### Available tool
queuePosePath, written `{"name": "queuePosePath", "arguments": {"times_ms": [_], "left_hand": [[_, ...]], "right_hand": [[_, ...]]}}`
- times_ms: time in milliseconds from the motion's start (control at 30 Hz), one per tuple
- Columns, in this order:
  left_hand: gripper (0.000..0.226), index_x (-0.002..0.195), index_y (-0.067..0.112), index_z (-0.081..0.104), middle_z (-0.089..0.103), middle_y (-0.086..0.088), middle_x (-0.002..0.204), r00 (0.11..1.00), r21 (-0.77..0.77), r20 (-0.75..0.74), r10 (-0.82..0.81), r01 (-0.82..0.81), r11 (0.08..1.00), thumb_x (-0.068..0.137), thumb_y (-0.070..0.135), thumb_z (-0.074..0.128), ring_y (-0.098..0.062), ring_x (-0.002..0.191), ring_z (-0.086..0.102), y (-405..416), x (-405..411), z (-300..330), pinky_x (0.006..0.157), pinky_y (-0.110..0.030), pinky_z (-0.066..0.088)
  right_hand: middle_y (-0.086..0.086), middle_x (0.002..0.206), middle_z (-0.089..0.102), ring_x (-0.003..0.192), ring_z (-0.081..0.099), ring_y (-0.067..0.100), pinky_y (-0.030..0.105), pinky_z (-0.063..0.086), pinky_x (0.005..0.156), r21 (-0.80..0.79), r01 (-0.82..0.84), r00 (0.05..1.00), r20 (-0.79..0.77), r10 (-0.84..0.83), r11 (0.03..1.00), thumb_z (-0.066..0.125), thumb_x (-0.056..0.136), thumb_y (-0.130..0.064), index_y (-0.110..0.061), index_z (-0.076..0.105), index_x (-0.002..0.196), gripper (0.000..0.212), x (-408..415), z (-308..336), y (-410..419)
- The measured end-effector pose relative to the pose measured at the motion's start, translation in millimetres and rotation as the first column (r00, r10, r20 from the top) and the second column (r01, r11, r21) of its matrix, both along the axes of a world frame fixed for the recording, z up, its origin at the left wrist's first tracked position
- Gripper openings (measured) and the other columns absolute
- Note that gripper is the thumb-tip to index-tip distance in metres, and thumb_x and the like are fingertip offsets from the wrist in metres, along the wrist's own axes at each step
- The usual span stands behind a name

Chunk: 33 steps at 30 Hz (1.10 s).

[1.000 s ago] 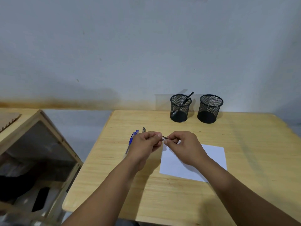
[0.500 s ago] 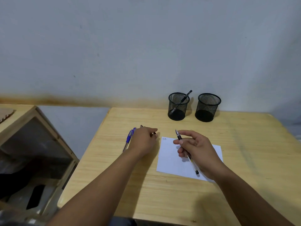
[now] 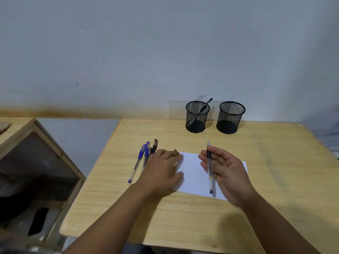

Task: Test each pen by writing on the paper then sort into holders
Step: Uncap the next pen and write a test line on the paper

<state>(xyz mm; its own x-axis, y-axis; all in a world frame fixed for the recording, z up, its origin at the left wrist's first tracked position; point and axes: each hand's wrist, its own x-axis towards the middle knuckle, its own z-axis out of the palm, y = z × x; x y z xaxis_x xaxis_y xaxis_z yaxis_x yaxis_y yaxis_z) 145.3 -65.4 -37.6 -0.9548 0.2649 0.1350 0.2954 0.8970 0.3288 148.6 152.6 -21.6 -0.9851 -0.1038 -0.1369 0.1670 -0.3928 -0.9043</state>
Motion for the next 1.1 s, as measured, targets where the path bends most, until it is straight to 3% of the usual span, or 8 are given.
{"name": "queuePosePath", "arguments": {"times_ms": [167,267,367,467,667,767,867,1100], "left_hand": [[0.066,0.142,0.032,0.042,0.035,0.013,0.153,0.999,-0.124,0.040,0.031,-0.026,0.992,0.084,0.064,0.046,-0.015,0.137,0.021,6,8,-8,0.110,-0.043,0.018],[0.067,0.143,0.034,0.039,0.032,0.014,0.154,0.997,-0.127,0.026,0.071,-0.067,0.990,0.085,0.067,0.042,-0.016,0.136,0.019,10,12,-13,0.110,-0.043,0.013],[0.068,0.146,0.033,0.036,0.027,0.014,0.157,0.995,-0.130,0.016,0.102,-0.099,0.987,0.088,0.068,0.039,-0.017,0.138,0.017,14,14,-16,0.110,-0.042,0.012],[0.068,0.145,0.033,0.036,0.028,0.014,0.158,0.995,-0.130,0.009,0.104,-0.102,0.986,0.087,0.069,0.037,-0.017,0.138,0.019,16,17,-17,0.109,-0.043,0.014],[0.068,0.138,0.034,0.044,0.028,0.017,0.157,0.995,-0.106,-0.002,0.100,-0.099,0.989,0.082,0.072,0.043,-0.015,0.135,0.022,13,24,-22,0.106,-0.040,0.015],[0.069,0.137,0.033,0.046,0.029,0.017,0.158,0.995,-0.100,-0.014,0.096,-0.097,0.990,0.081,0.074,0.043,-0.015,0.132,0.024,13,25,-24,0.104,-0.038,0.016],[0.071,0.137,0.032,0.048,0.033,0.017,0.156,0.994,-0.091,-0.023,0.102,-0.104,0.990,0.081,0.074,0.044,-0.015,0.130,0.028,15,26,-24,0.102,-0.037,0.016],[0.073,0.138,0.032,0.047,0.036,0.018,0.154,0.992,-0.109,-0.018,0.123,-0.124,0.986,0.080,0.076,0.040,-0.015,0.130,0.031,16,24,-23,0.102,-0.037,0.015]], "right_hand": [[0.008,0.094,0.073,0.097,0.072,0.025,0.032,0.056,0.089,0.199,0.226,0.973,-0.096,-0.210,0.954,0.068,0.085,0.008,-0.013,0.067,0.104,0.029,-10,-7,-10],[-0.004,0.082,0.074,0.087,0.071,0.018,0.030,0.055,0.086,0.263,0.281,0.957,-0.147,-0.249,0.923,0.065,0.091,0.000,-0.018,0.062,0.102,0.022,-19,-9,-15],[-0.007,0.092,0.072,0.094,0.069,0.016,0.030,0.053,0.086,0.398,0.295,0.946,-0.251,-0.206,0.869,0.063,0.095,-0.020,-0.025,0.060,0.105,0.012,-28,-16,-18],[-0.006,0.104,0.070,0.103,0.065,0.011,0.026,0.049,0.084,0.474,0.287,0.947,-0.269,-0.173,0.833,0.062,0.095,-0.027,-0.030,0.060,0.105,0.011,-36,-19,-18],[-0.004,0.095,0.073,0.096,0.069,0.014,0.032,0.054,0.088,0.517,0.217,0.970,-0.208,-0.124,0.828,0.060,0.096,-0.026,-0.038,0.063,0.098,0.012,-51,-24,-10],[-0.001,0.091,0.071,0.087,0.067,0.015,0.035,0.058,0.086,0.487,0.219,0.965,-0.236,-0.114,0.846,0.058,0.098,-0.020,-0.030,0.067,0.101,0.014,-56,-23,-7],[-0.011,0.091,0.073,0.088,0.068,0.012,0.028,0.058,0.083,0.497,0.264,0.956,-0.246,-0.157,0.826,0.060,0.097,-0.022,-0.027,0.070,0.103,0.012,-57,-22,-6],[0.000,0.092,0.076,0.088,0.073,0.012,0.032,0.059,0.088,0.530,0.218,0.968,-0.224,-0.113,0.820,0.072,0.087,-0.009,-0.018,0.073,0.099,0.014,-44,-25,-25]]}}
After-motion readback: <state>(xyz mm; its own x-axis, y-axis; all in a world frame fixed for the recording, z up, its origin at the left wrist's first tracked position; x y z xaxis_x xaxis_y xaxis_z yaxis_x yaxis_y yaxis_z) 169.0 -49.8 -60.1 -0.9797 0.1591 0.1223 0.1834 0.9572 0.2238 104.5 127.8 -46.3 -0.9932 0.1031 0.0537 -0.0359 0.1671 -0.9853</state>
